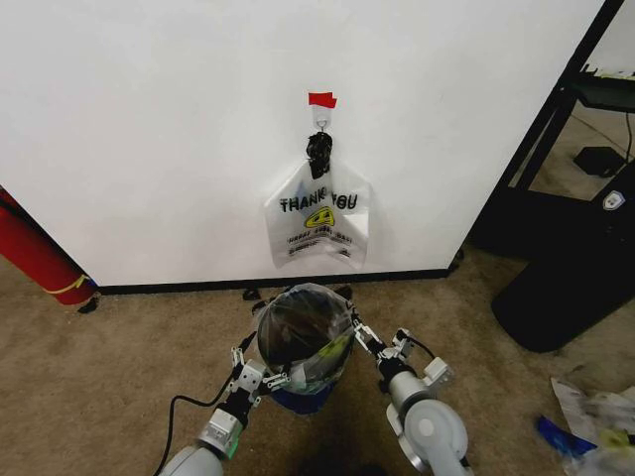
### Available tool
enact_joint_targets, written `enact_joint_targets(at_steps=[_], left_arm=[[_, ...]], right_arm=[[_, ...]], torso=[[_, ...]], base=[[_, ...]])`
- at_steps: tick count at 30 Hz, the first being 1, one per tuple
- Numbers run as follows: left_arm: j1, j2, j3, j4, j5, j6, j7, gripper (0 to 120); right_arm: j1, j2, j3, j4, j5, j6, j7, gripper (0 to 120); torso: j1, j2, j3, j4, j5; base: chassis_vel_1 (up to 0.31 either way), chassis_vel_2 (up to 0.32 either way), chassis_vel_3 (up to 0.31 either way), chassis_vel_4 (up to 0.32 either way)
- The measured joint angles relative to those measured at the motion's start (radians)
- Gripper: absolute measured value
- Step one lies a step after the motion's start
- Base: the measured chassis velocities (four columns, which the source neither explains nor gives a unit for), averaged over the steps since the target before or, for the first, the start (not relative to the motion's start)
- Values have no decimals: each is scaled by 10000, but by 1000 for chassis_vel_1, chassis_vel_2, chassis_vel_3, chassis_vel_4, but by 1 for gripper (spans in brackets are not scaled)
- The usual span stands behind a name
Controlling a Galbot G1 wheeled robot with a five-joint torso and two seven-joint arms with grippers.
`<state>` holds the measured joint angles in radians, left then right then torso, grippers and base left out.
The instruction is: Pick up the garbage bag from the wall and place it over the trash bin.
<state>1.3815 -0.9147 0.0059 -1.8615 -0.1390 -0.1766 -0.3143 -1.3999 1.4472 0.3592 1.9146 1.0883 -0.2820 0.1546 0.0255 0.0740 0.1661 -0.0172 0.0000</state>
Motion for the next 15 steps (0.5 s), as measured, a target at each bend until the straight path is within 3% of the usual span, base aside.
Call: enact_joint_targets(at_steps=[7,15], left_arm=[[-46,-21,-6,30,-13,16,-10,100],[87,-60,-326,-381,-112,-26,-81,99]], right_arm=[[-192,-99,112,440,287,-546,-952,100],[-264,-205,200,438,-140,-242,-987,100]], torso=[[0,-1,0,0,0],[0,-1,0,1,0]], base=[[0,0,0,0],[0,0,0,0]])
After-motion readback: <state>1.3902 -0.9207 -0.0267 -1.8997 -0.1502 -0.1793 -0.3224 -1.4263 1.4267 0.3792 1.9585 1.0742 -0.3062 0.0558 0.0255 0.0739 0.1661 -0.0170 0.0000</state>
